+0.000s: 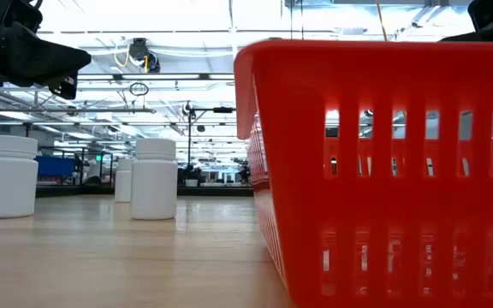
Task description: Pick and place pill bottles into a basket
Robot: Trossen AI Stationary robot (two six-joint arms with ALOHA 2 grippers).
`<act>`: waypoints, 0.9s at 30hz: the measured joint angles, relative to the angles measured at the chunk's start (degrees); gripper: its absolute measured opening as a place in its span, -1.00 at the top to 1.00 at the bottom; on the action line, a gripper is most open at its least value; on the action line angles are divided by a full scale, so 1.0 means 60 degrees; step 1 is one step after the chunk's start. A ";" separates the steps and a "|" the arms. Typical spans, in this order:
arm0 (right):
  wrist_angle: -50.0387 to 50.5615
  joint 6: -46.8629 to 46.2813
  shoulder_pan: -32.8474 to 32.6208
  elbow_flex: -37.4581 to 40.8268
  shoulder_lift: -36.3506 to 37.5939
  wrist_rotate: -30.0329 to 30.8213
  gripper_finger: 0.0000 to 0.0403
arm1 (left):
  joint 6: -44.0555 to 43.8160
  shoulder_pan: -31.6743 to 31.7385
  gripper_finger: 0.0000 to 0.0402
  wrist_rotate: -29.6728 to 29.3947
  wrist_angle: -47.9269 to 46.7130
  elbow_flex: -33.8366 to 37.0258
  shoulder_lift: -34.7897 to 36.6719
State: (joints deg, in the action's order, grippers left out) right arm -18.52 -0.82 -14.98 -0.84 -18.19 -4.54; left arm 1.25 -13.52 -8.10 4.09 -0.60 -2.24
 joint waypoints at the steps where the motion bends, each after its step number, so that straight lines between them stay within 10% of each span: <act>1: -0.0001 0.0013 0.0000 0.0000 0.0000 0.0004 0.98 | 0.0002 0.0000 0.85 0.0000 -0.0002 0.0000 0.0000; 23: -0.3277 -0.1137 0.0029 -0.0041 -0.0184 0.0998 0.99 | 0.0002 -0.0003 0.85 0.0002 0.0001 -0.0001 0.0000; 27: -0.1220 -0.0914 0.0219 -0.0880 -0.0927 0.1030 0.95 | -0.0002 -0.0001 0.85 0.0003 0.0000 0.0000 0.0000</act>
State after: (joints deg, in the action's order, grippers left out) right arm -25.84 -6.30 -13.67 -6.12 -23.75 1.64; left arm 1.23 -13.53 -8.08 4.09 -0.60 -2.24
